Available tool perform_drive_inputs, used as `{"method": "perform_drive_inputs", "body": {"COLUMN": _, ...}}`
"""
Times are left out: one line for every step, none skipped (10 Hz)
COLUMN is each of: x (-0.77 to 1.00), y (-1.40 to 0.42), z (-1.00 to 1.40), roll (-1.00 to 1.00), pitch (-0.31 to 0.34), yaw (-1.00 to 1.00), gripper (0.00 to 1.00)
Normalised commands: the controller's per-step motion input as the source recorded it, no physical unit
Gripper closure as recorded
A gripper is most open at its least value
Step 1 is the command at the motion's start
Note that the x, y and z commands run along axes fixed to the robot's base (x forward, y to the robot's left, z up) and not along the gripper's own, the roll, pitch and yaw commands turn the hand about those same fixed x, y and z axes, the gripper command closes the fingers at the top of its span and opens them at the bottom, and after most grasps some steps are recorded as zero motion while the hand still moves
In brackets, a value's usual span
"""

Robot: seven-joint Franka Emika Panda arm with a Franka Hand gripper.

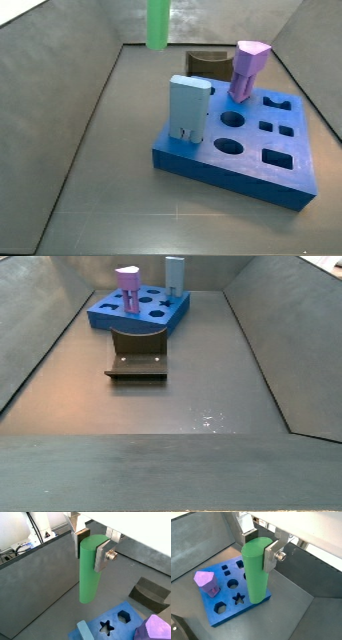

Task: Pick up the oval object. Move up. Place the oval object on the fixture. Regrasp the oval object. Move to above the board. Insert the oval object.
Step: Insert the oval object.

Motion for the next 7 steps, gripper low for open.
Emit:
{"method": "perform_drive_inputs", "body": {"x": 0.14, "y": -0.31, "z": -0.08, "roll": 0.00, "pitch": -0.031, "yaw": 0.10, "gripper": 1.00}}
{"method": "perform_drive_inputs", "body": {"x": 0.71, "y": -0.53, "z": -0.03, "roll": 0.05, "pitch": 0.021, "yaw": 0.04, "gripper": 1.00}}
{"method": "perform_drive_inputs", "body": {"x": 0.83, "y": -0.56, "z": -0.01, "roll": 0.05, "pitch": 0.020, "yaw": 0.00, "gripper": 1.00}}
{"method": "perform_drive_inputs", "body": {"x": 0.97, "y": -0.35, "z": 0.00, "roll": 0.00, "pitch": 0.000, "yaw": -0.04, "gripper": 1.00}}
{"method": "perform_drive_inputs", "body": {"x": 0.96, "y": -0.23, "z": 0.00, "roll": 0.00, "pitch": 0.000, "yaw": -0.10, "gripper": 1.00}}
{"method": "perform_drive_inputs", "body": {"x": 0.95, "y": -0.22, "z": 0.00, "roll": 0.00, "pitch": 0.000, "yaw": -0.12, "gripper": 1.00}}
{"method": "perform_drive_inputs", "body": {"x": 0.96, "y": -0.22, "z": 0.00, "roll": 0.00, "pitch": 0.000, "yaw": -0.11, "gripper": 1.00}}
